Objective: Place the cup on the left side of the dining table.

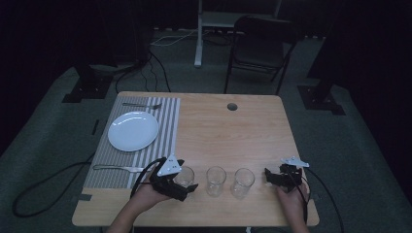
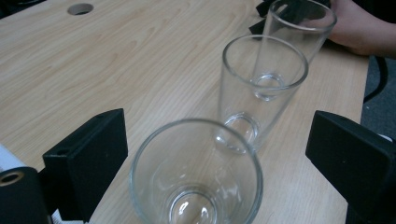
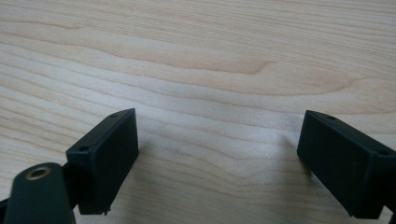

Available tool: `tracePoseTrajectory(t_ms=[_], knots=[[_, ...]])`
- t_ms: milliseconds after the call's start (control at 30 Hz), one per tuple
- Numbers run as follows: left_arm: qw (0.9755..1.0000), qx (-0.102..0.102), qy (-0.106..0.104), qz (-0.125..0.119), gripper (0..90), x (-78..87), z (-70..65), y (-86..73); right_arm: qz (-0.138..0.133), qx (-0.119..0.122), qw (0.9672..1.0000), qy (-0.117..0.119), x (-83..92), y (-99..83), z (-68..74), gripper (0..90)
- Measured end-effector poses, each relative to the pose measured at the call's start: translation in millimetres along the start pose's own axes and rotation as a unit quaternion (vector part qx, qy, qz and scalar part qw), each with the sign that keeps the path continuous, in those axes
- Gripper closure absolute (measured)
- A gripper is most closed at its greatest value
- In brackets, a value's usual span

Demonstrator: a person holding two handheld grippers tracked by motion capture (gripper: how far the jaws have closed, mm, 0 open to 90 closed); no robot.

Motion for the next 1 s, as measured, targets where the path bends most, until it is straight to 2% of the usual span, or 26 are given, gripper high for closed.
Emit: tracePoseTrajectory(t_ms=[200, 233, 367, 567, 900, 967, 1000], knots=[[1.0000, -0.008, -0.001, 0.004, 6.1, -4.8, -6.1, 6.4, 0.000, 0.000, 1.0000, 0.000, 0.0, 0.0, 0.0, 12.1], [0.9999, -0.010, -0.006, 0.008, 6.1, -5.1, -7.4, 7.3, 0.000, 0.000, 1.0000, 0.000, 0.0, 0.0, 0.0, 12.1], [0.9999, -0.014, -0.002, 0.008, 6.1, -8.6, -11.5, 11.6, 0.000, 0.001, 1.0000, 0.000, 0.0, -0.1, -0.1, 12.1], [0.9993, -0.022, -0.014, 0.025, 6.1, -17.7, -20.1, 14.7, 0.000, 0.000, 1.0000, 0.000, 0.0, -0.1, -0.1, 12.1], [0.9984, -0.038, -0.010, 0.042, 6.1, -30.3, -30.9, 20.3, 0.000, 0.000, 1.0000, 0.000, -0.1, 0.0, -0.1, 12.1], [0.9981, -0.037, -0.016, 0.048, 6.0, -32.7, -33.1, 22.8, -0.001, 0.001, 1.0000, 0.000, -0.1, 0.0, -0.1, 12.1], [0.9974, -0.038, -0.013, 0.060, 6.0, -36.7, -33.6, 24.2, 0.000, 0.000, 1.0000, 0.000, -0.1, 0.0, -0.1, 12.1]])
Point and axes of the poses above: each handheld gripper's, and its own axes: x roughly backward along the jaws, y roughly out of its top, z roughly to its left, the point moved 7 cm from there along -x, roughly forward along the jaws, and after that the axes turned 15 degrees about x, right-handed, at the moved point
